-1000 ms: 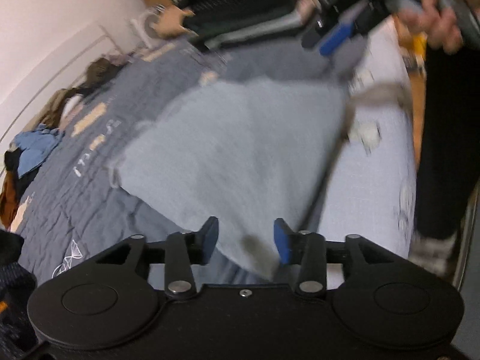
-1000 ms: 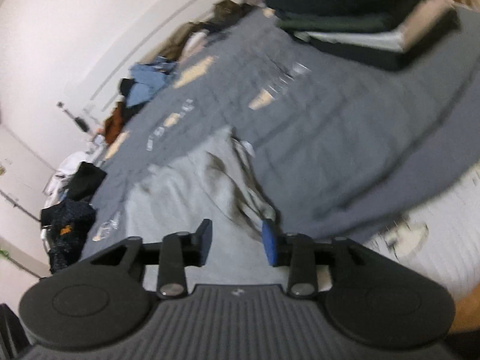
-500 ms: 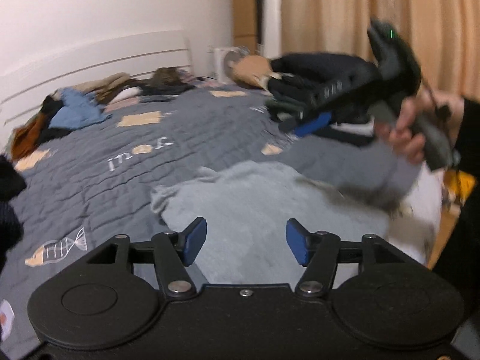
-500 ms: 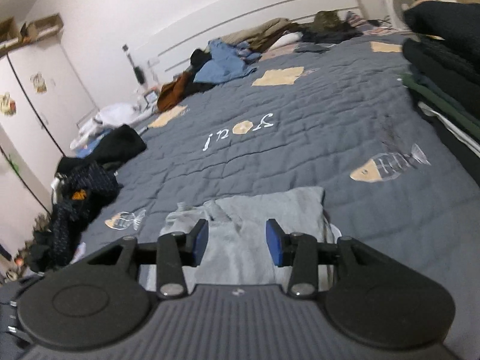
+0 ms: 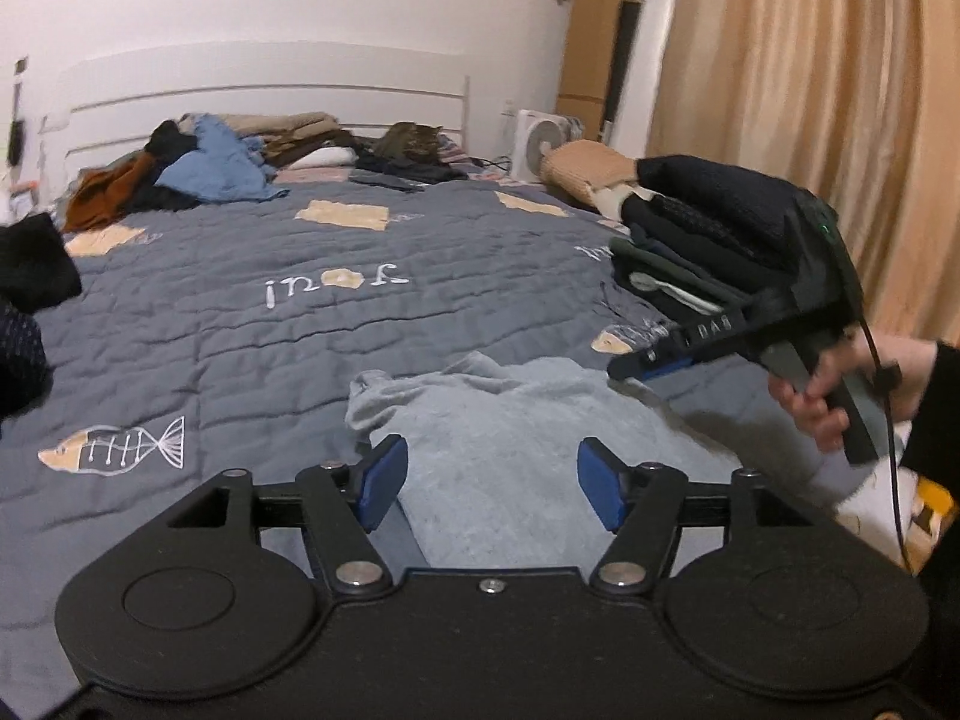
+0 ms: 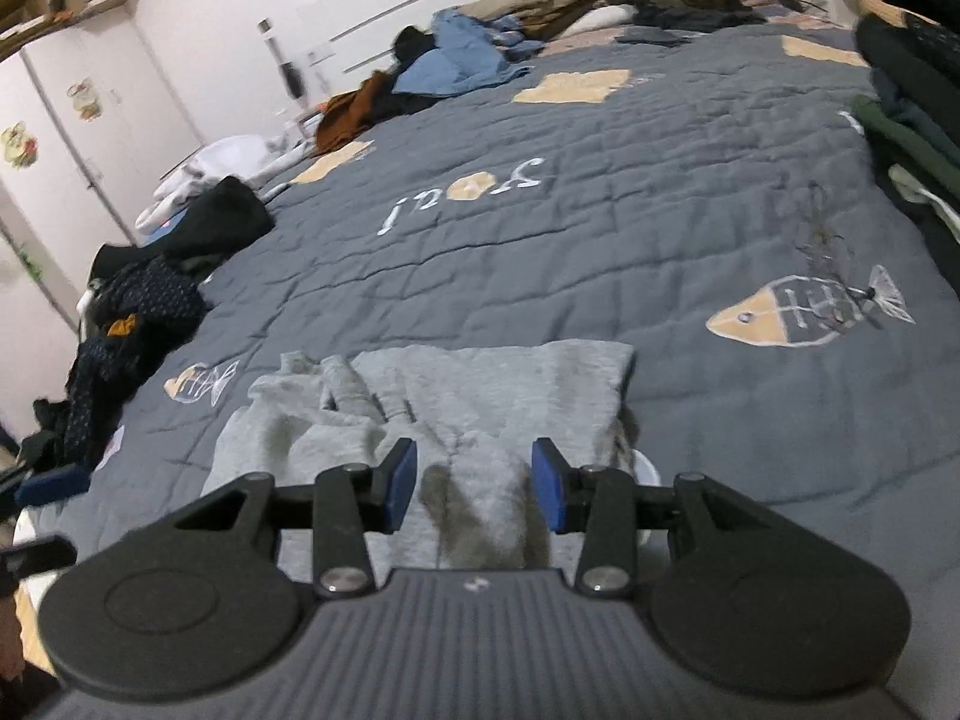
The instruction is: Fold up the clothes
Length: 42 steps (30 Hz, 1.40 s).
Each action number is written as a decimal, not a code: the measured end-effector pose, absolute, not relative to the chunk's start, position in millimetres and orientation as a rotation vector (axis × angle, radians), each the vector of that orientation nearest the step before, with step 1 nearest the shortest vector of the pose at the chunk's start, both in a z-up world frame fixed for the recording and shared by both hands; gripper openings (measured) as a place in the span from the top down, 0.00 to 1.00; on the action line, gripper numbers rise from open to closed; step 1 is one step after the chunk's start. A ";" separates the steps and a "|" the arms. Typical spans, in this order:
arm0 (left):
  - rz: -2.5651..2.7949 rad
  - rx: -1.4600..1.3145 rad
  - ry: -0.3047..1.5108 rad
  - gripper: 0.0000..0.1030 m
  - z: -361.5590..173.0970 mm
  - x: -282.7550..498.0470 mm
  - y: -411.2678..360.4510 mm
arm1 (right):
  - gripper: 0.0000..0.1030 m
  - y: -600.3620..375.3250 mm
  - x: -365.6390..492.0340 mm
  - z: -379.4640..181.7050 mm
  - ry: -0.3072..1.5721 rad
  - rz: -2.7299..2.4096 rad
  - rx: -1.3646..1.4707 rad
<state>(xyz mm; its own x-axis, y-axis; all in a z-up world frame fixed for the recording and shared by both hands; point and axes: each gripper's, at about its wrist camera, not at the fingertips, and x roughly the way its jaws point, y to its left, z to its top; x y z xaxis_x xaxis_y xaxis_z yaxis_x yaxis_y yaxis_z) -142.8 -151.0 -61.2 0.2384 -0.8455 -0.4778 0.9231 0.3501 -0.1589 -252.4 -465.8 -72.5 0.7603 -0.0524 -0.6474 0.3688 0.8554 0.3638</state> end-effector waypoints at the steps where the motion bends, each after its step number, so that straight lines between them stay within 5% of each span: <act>1: -1.218 0.152 0.548 0.39 -61.4 -141.3 -152.5 | 0.60 -464.6 -249.5 -72.7 0.680 -0.229 0.490; 16: -1.214 0.120 0.573 0.37 -57.5 -145.4 -161.7 | 0.61 -447.4 -236.6 -90.3 0.714 -0.193 0.442; 20: -1.201 0.128 0.574 0.36 -58.7 -145.3 -163.1 | 0.94 -445.3 -240.1 -82.0 0.688 -0.191 0.461; 24: -1.189 0.129 0.578 0.36 -59.7 -143.5 -164.1 | 0.97 -444.7 -247.0 -67.8 0.612 -0.209 0.460; 32: -1.156 0.132 0.581 0.36 -61.3 -140.6 -166.8 | 0.98 -459.9 -263.8 -57.2 0.504 -0.384 0.455; 38: -1.159 0.151 0.588 0.36 -63.6 -143.3 -171.4 | 0.93 -460.6 -247.7 -84.1 0.653 -0.319 0.434; 40: -1.158 0.149 0.590 0.35 -63.8 -143.3 -172.1 | 0.88 -464.0 -245.9 -85.9 0.664 -0.299 0.453; 42: -1.155 0.149 0.593 0.35 -64.3 -142.7 -173.1 | 0.71 -473.5 -249.8 -85.1 0.629 -0.274 0.514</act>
